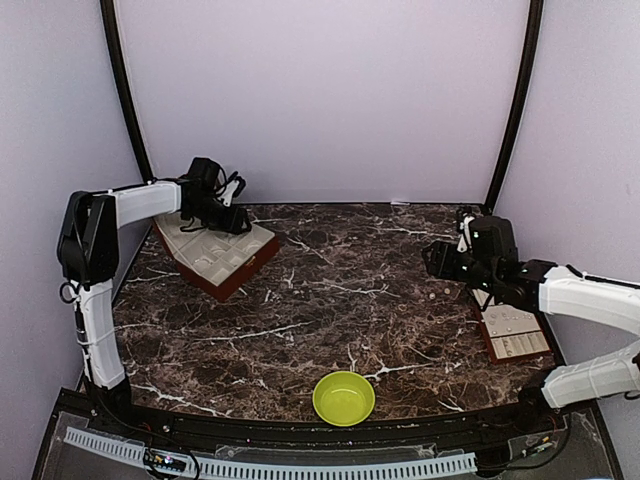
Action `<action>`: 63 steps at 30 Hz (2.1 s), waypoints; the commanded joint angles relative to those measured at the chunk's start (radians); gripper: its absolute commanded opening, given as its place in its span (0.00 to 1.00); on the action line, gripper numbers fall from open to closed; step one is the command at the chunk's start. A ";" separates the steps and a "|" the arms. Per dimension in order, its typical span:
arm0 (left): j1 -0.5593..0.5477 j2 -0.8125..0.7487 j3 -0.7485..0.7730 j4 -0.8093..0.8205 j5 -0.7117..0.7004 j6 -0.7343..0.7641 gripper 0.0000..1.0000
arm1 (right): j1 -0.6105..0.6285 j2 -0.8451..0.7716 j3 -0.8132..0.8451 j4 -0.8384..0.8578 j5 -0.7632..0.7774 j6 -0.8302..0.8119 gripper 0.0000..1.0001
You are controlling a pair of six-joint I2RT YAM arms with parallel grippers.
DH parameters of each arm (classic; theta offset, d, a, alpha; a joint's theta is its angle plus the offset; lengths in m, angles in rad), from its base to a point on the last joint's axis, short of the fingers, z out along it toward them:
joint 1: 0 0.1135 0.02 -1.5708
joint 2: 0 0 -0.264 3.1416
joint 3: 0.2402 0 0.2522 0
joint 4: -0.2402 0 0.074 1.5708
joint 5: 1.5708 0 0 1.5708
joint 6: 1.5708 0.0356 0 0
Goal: Organize the mixed jewelry
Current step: Place the bangle in the larger divider, then move to the center of the board in the compartment layer.
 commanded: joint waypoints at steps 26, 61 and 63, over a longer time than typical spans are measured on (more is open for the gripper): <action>-0.007 -0.649 -0.426 0.159 0.056 -0.118 0.74 | -0.318 0.145 0.065 -0.309 0.008 0.189 0.70; -0.007 -0.715 -0.446 0.174 0.056 -0.119 0.74 | -0.484 0.377 0.081 -0.169 0.010 0.227 0.41; -0.007 -0.715 -0.446 0.175 0.056 -0.119 0.74 | -0.486 0.390 0.071 -0.164 0.010 0.233 0.41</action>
